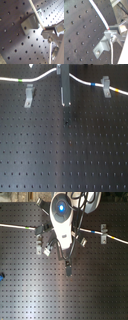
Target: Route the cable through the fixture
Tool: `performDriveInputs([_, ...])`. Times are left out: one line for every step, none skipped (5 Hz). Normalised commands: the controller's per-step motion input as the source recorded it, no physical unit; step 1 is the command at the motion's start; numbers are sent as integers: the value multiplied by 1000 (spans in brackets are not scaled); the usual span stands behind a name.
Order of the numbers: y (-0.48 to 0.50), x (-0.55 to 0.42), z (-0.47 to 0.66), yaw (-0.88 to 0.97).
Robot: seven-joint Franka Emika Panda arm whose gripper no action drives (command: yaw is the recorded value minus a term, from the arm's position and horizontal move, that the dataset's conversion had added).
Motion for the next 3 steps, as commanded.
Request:
performDriveInputs([143, -118, 422, 0])
performDriveInputs([145, -128, 441, 0])
performDriveInputs([117, -104, 424, 0])
